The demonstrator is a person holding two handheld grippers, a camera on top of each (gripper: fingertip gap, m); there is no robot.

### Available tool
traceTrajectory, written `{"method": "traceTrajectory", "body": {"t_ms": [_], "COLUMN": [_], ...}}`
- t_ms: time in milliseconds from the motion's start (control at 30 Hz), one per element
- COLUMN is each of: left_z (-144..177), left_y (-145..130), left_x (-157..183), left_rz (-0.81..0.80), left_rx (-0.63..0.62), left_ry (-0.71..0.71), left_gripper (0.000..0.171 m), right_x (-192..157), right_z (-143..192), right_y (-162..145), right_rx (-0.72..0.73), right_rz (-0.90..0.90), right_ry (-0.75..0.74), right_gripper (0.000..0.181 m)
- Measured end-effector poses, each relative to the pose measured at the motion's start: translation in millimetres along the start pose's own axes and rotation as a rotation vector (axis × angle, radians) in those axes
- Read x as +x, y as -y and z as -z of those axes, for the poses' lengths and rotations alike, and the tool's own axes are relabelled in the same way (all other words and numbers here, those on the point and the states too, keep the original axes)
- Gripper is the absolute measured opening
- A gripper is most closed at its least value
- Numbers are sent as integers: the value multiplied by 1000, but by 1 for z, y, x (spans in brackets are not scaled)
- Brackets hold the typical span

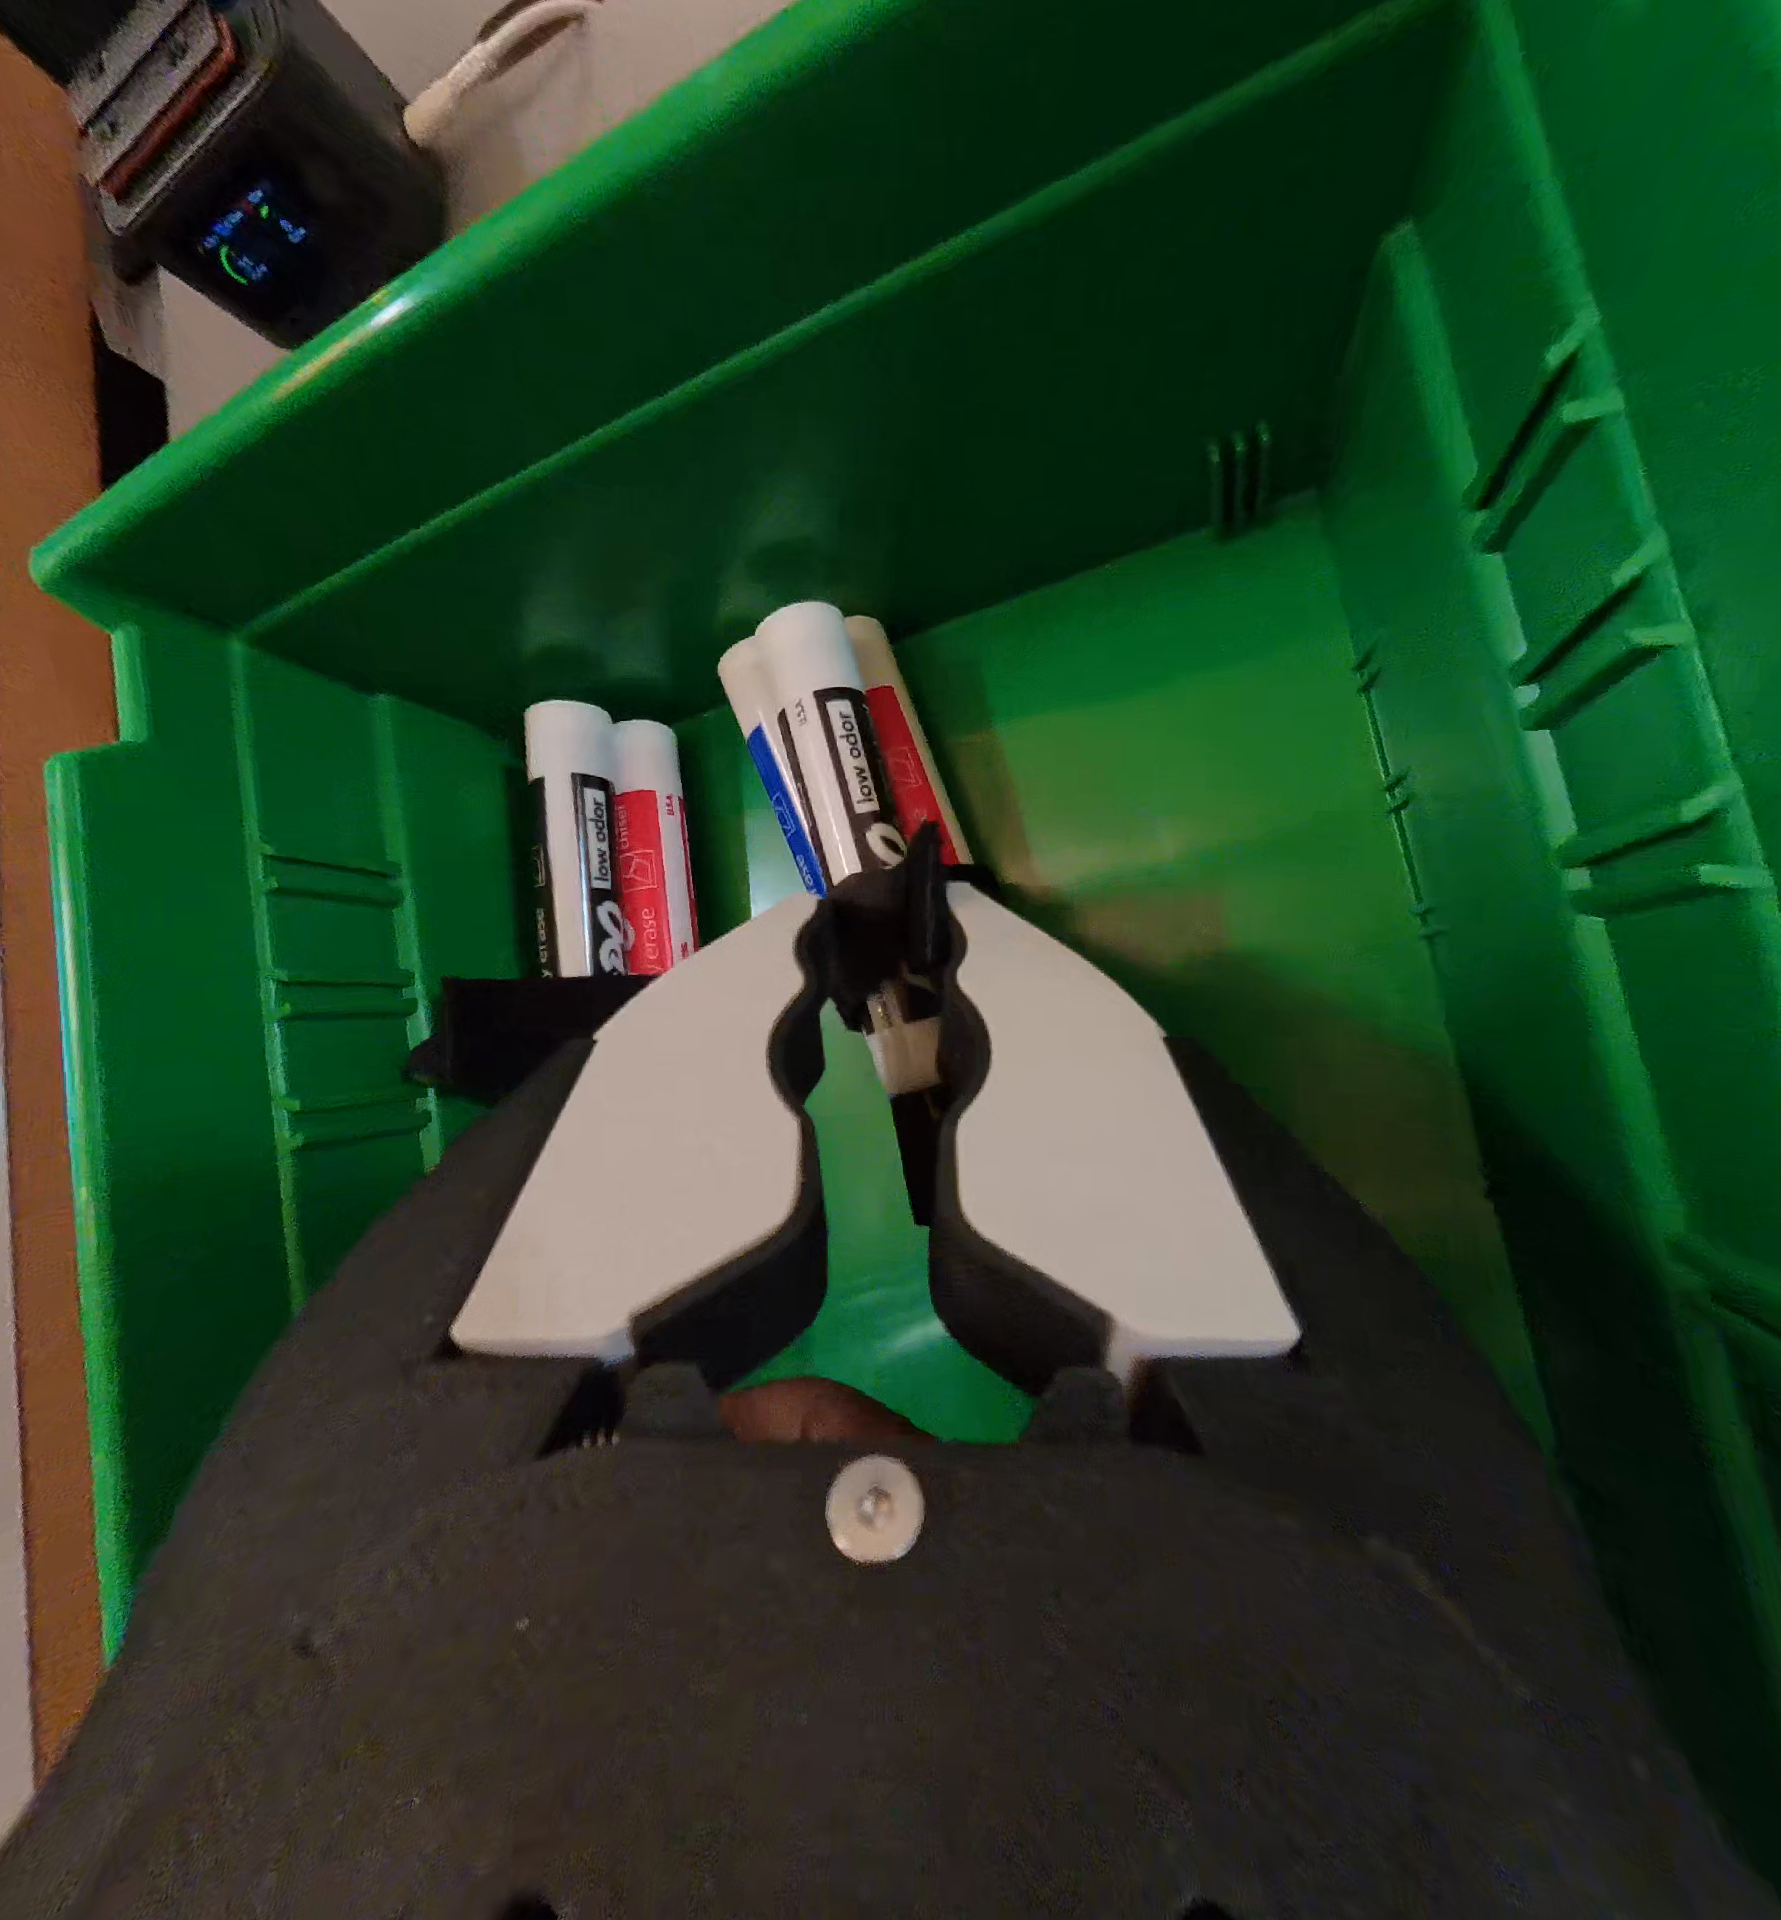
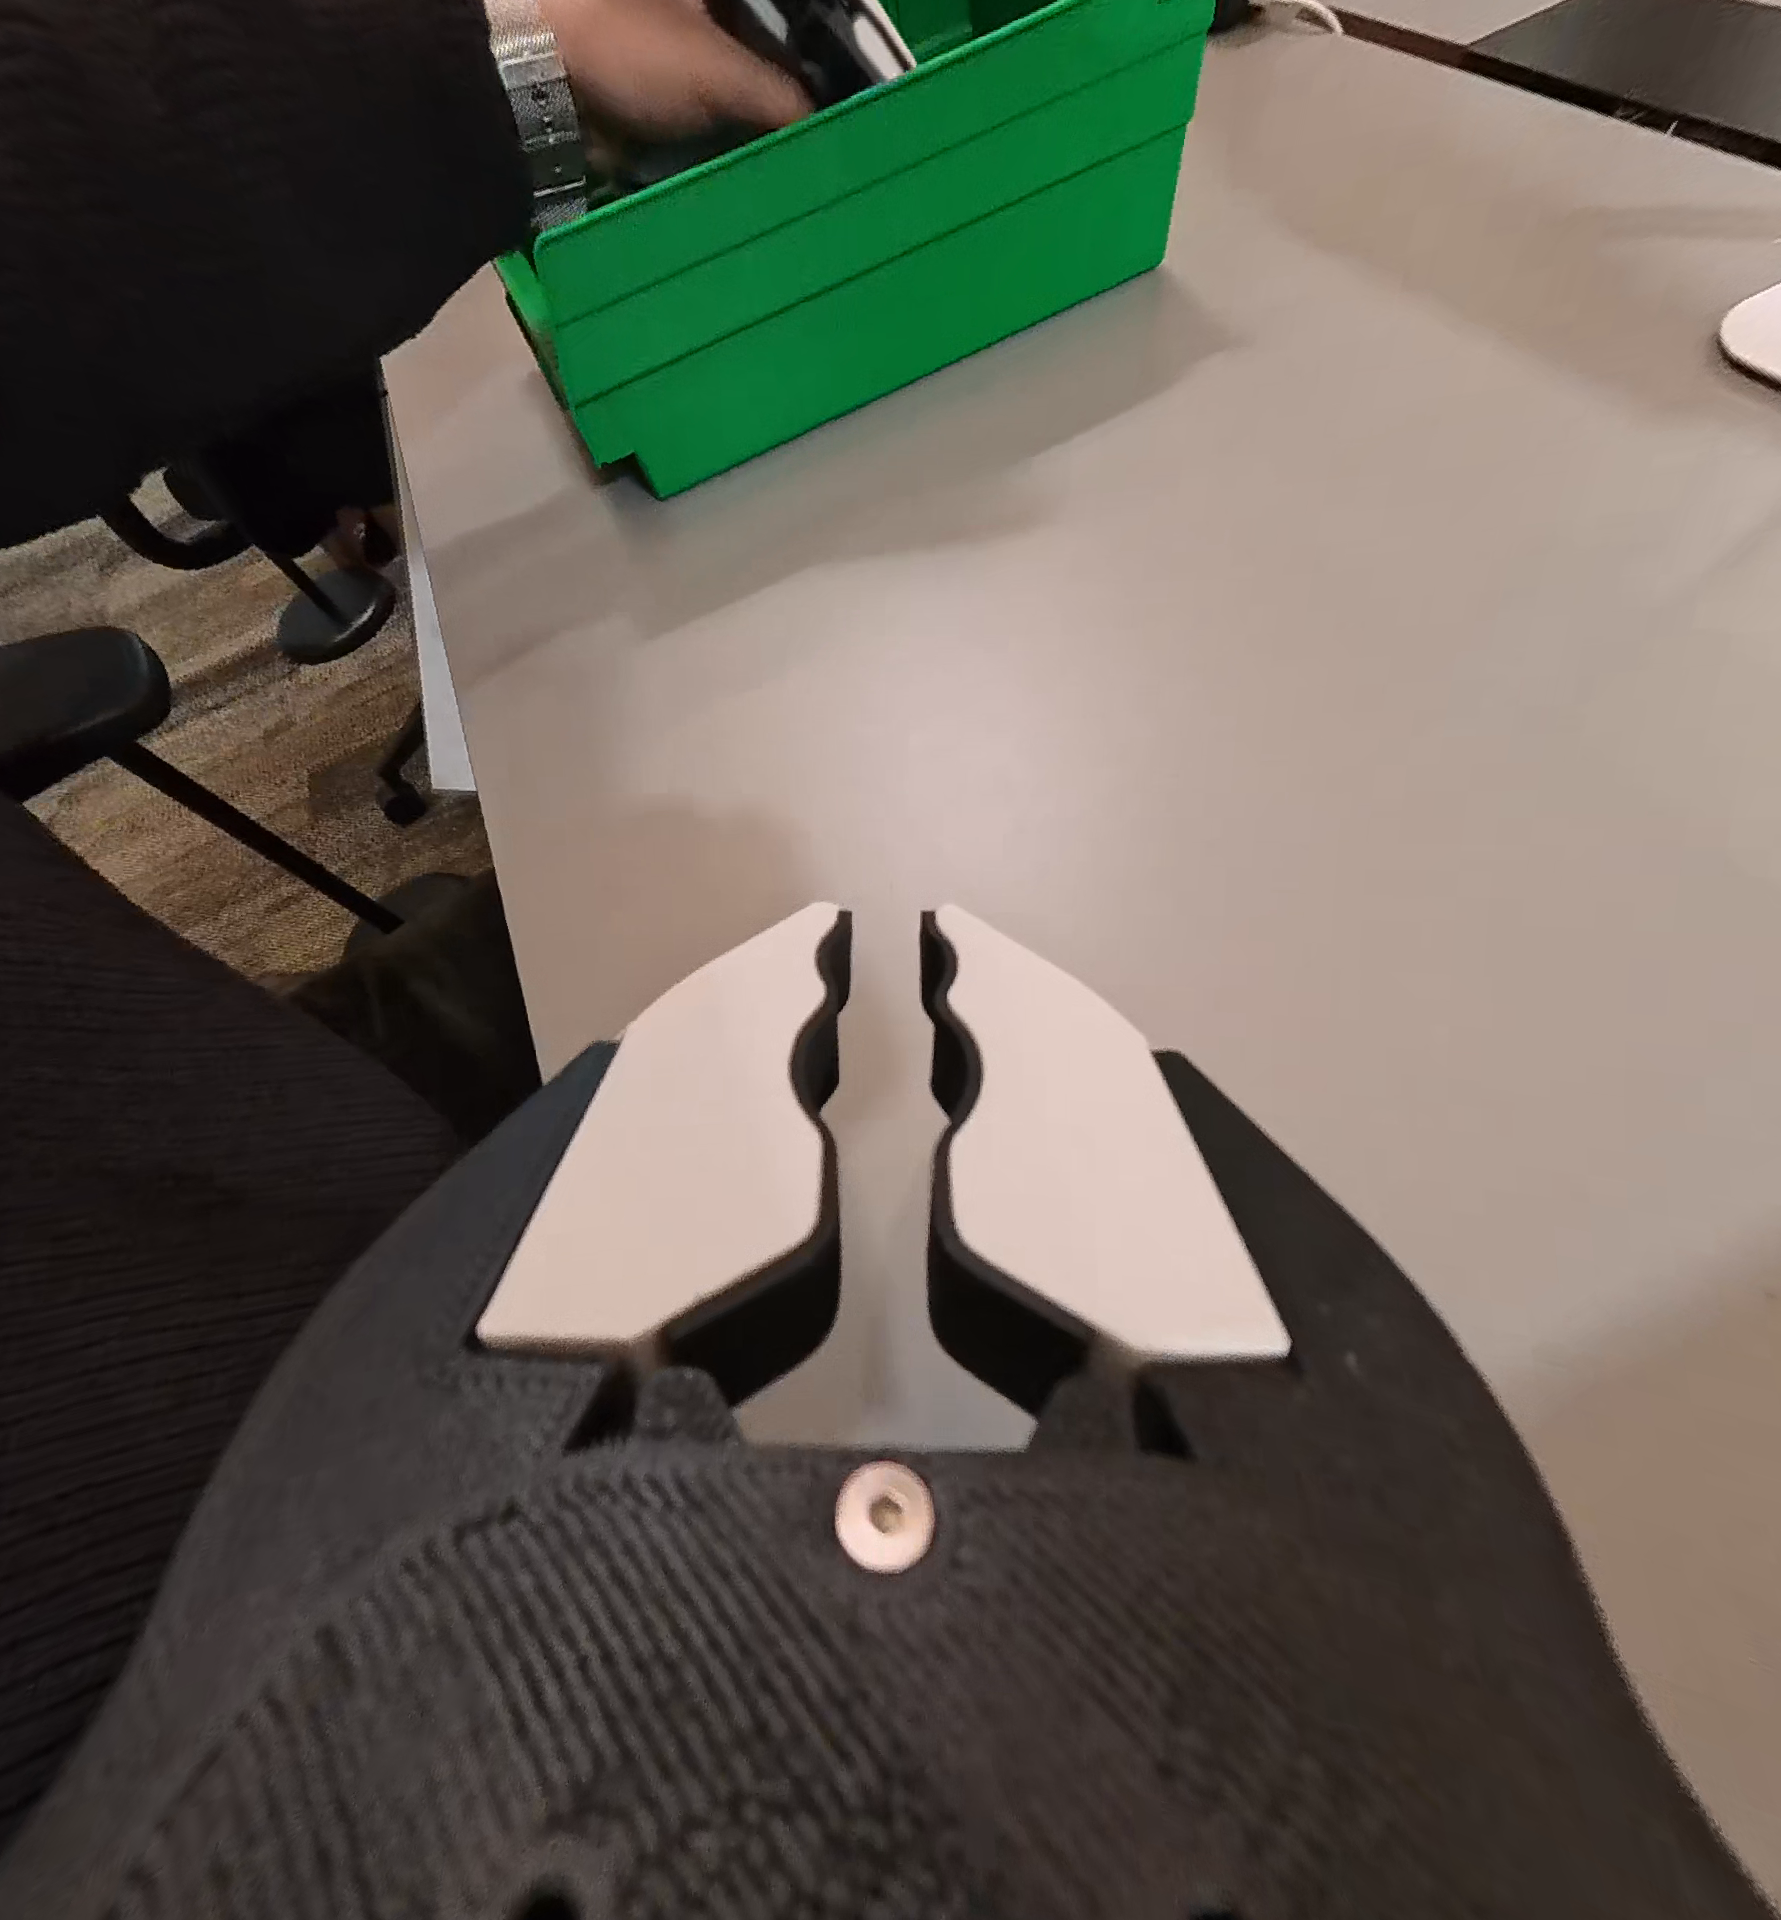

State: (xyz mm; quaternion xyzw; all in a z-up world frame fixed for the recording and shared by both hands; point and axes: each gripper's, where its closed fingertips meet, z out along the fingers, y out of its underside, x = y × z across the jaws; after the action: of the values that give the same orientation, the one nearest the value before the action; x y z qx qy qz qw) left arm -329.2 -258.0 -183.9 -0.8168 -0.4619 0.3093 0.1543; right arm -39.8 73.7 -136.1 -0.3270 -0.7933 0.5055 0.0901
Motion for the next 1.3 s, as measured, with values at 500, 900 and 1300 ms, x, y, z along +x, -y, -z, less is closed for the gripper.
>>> {"method": "traceTrajectory", "body": {"t_ms": [500,900,1300], "left_z": [44,200,273], "left_y": [4,46,36], "left_x": [-10,31,259], "left_rz": [-70,-366,-892], "left_rx": [149,424,667], "left_ry": [-63,-197,-674], "left_gripper": [7,6,6], "right_x": [0,-8,-8], "right_z": [9,9,60], "right_y": [8,8,40], "right_rx": [48,48,246], "right_rz": [-55,-35,-54], "right_ry": [13,32,-8], "right_gripper": [13,12,11]}}
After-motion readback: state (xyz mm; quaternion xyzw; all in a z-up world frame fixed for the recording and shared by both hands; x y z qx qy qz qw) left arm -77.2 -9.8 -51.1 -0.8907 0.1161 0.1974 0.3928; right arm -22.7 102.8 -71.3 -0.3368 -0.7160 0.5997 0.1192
